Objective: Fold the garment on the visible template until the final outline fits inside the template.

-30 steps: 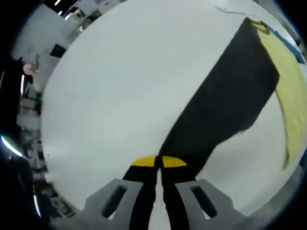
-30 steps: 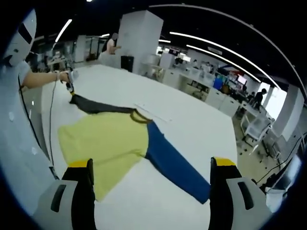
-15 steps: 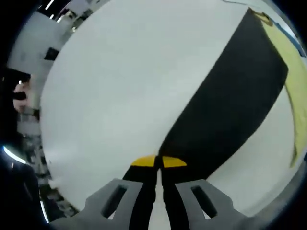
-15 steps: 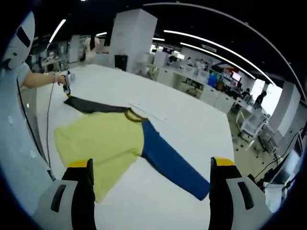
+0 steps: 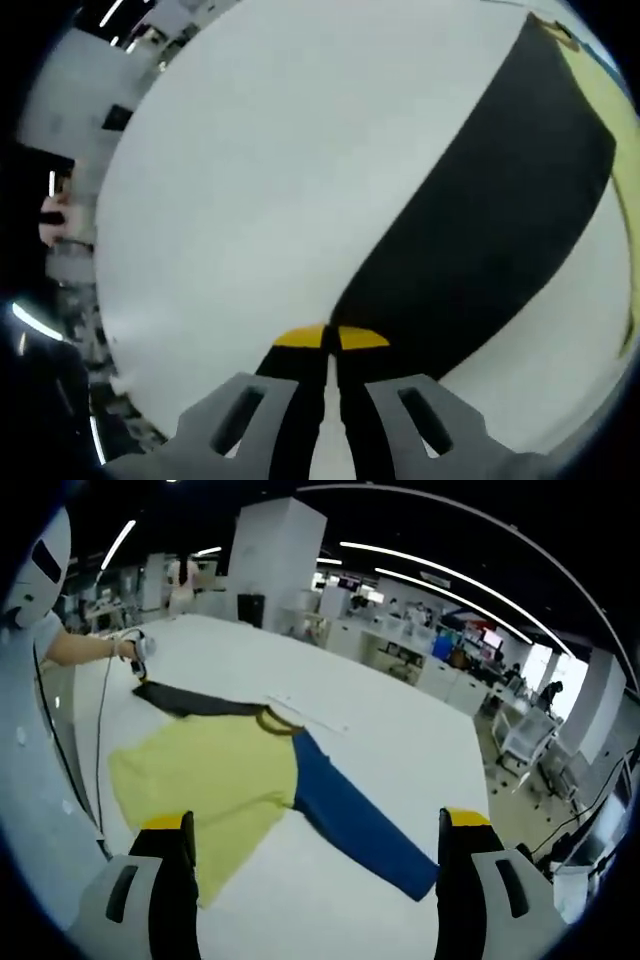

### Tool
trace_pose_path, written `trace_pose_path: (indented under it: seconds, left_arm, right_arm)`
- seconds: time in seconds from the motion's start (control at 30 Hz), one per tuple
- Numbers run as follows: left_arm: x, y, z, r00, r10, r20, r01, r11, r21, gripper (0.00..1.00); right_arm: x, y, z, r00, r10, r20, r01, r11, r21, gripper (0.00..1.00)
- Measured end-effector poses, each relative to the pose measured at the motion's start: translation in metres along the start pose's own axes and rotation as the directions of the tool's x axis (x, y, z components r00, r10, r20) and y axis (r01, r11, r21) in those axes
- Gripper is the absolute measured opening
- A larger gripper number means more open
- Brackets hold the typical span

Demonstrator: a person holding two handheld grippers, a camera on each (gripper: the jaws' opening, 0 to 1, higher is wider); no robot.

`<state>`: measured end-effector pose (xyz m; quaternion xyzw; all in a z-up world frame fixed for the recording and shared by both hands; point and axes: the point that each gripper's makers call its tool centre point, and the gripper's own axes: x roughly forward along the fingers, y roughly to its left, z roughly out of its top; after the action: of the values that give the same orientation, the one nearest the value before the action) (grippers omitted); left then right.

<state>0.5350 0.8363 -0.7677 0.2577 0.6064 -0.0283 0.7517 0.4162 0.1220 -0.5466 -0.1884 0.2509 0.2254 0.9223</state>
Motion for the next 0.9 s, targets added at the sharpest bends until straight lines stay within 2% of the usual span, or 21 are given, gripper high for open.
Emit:
trace_pose_path:
  seconds: [0.37, 0.57, 0.63, 0.73, 0.77, 0.8, 0.83, 0.9]
  left_arm:
    - [-0.001, -0.002, 0.0, 1.0, -0.001, -0.007, 0.001, 1.0, 0.005, 0.0]
    - [-0.001, -0.001, 0.001, 0.999, 0.007, 0.05, -0.007, 1.0, -0.004, 0.0]
    - [-0.003, 0.002, 0.0, 0.998, 0.021, 0.065, -0.02, 1.0, -0.008, 0.05]
    - [-0.011, 0.013, -0.001, 0.995, 0.063, 0.083, -0.064, 0.998, 0.005, 0.26]
    - [-0.013, 0.012, 0.0, 0.994, 0.055, 0.097, -0.054, 0.998, -0.013, 0.35]
    - [-0.015, 0.012, 0.001, 0.993, 0.048, 0.112, -0.045, 0.999, -0.031, 0.39]
    - [-0.018, 0.005, 0.004, 0.989, 0.007, 0.149, 0.007, 0.995, -0.096, 0.41]
    - [-0.025, 0.001, 0.006, 0.98, -0.024, 0.197, 0.056, 0.986, -0.156, 0.41]
  right_arm:
    - [-0.003, 0.0, -0.003, 1.0, -0.005, 0.01, 0.004, 1.0, 0.018, 1.0]
    - [-0.005, -0.002, -0.007, 1.0, -0.012, 0.005, 0.011, 1.0, 0.023, 1.0]
    - [-0.004, -0.001, -0.006, 1.0, -0.009, 0.015, 0.009, 1.0, 0.028, 1.0]
    - [-0.003, 0.0, -0.004, 1.0, -0.001, 0.018, 0.001, 1.0, 0.019, 1.0]
    - [-0.003, 0.001, -0.003, 1.0, 0.003, 0.021, -0.003, 1.0, 0.017, 1.0]
    - [-0.003, 0.001, -0.003, 1.0, 0.005, 0.022, -0.005, 1.0, 0.015, 1.0]
    - [-0.003, 0.001, -0.002, 1.0, 0.007, 0.024, -0.007, 1.0, 0.014, 1.0]
    - [-0.002, 0.002, -0.001, 0.999, 0.015, 0.035, -0.016, 1.0, 0.013, 1.0]
